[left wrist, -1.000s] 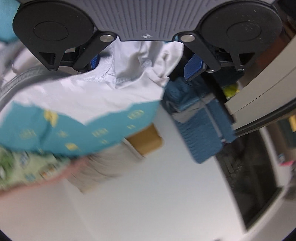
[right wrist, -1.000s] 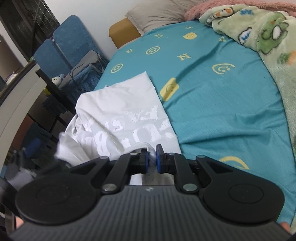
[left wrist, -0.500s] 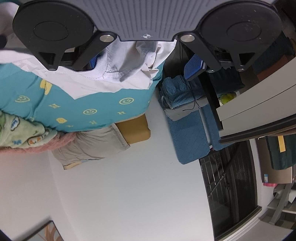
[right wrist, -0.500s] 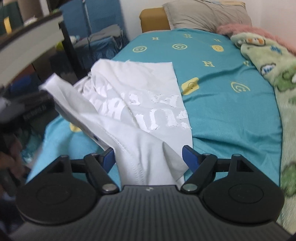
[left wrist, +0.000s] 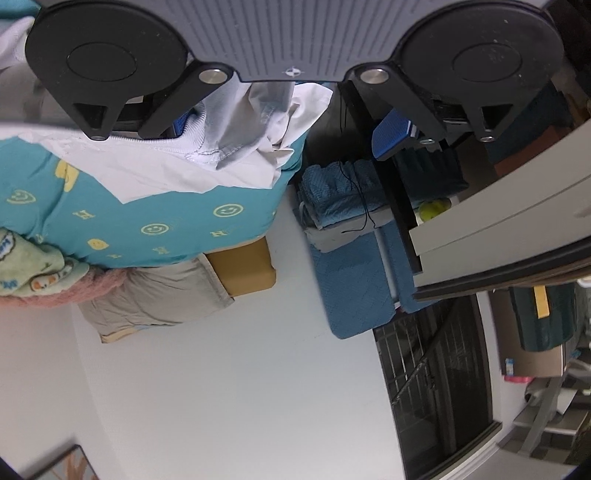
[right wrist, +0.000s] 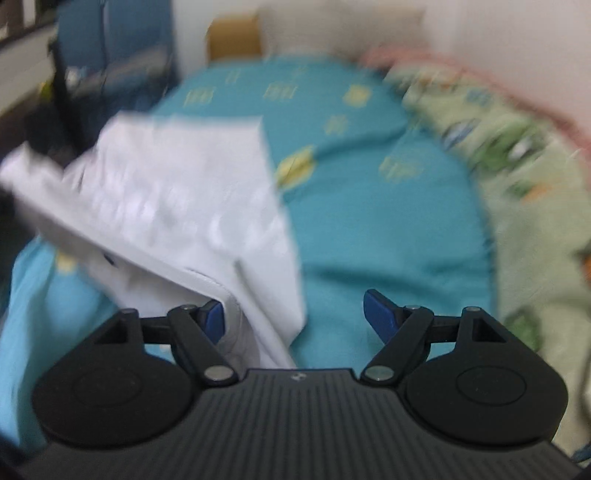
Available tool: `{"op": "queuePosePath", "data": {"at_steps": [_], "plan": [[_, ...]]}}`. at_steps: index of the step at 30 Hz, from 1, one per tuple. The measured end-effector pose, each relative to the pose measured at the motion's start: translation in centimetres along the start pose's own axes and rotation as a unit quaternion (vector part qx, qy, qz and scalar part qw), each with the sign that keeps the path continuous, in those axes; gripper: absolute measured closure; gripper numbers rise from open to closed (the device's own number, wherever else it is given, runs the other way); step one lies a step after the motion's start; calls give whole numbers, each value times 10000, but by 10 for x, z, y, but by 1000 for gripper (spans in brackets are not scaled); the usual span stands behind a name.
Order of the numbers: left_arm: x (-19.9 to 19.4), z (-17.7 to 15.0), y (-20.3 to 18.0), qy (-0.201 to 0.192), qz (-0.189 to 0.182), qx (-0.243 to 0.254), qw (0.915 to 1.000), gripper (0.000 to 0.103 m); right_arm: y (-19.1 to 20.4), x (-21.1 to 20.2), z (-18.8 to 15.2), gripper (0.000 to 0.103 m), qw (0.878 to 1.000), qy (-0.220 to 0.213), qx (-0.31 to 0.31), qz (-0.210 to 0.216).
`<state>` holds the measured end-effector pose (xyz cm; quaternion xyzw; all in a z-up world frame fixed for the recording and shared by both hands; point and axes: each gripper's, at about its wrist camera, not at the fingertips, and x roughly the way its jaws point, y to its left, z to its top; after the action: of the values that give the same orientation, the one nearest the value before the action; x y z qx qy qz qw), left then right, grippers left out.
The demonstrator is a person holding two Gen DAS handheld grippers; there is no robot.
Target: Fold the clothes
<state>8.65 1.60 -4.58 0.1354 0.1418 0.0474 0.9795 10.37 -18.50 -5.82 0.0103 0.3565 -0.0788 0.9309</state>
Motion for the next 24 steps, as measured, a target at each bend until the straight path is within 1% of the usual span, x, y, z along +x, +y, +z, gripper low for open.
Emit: {"op": "queuePosePath", "data": {"at_steps": [3, 6, 7, 9, 11, 13, 15, 17, 18, 21, 23, 24], "plan": [[-4, 0, 0, -45, -28, -3, 10000, 6, -16, -25, 6, 25, 9960, -708, 531, -143], [-9, 1, -2, -146, -107, -32, 9998, 6, -29, -39, 6, 25, 9887, -1123, 960, -257], [-13, 1, -2, -214, -120, -39, 9997, 6, -30, -39, 7, 25, 9885, -1120, 970, -315], [-19, 3, -4, -366, -97, -17, 9993, 6, -30, -30, 7, 25, 9904, -927, 953, -375], [-22, 5, -4, -445, -93, -18, 9990, 6, -29, -13, 5, 25, 9933, -509, 996, -280], [-26, 6, -5, -520, -90, -21, 9986, 6, -30, 7, 1, 25, 9928, 23, 1198, -11], [-27, 6, -6, -510, -80, -6, 9987, 6, -30, 25, -3, 25, 9880, 512, 1425, 290], [-26, 6, -6, -491, -60, 7, 9988, 7, -26, 36, -7, 25, 9824, 856, 1560, 574], [-25, 6, -6, -479, -56, 2, 9988, 7, -21, 41, -9, 25, 9808, 989, 1532, 685], [-23, 6, -5, -434, -48, -43, 9990, 7, 6, 47, -12, 25, 9835, 1261, 954, 885], [-22, 6, -4, -410, -23, -61, 9991, 7, 23, 45, -15, 25, 9842, 1367, 481, 1017], [-22, 6, -3, -398, -9, -69, 9992, 7, 29, 44, -17, 25, 9847, 1384, 289, 1019]]}}
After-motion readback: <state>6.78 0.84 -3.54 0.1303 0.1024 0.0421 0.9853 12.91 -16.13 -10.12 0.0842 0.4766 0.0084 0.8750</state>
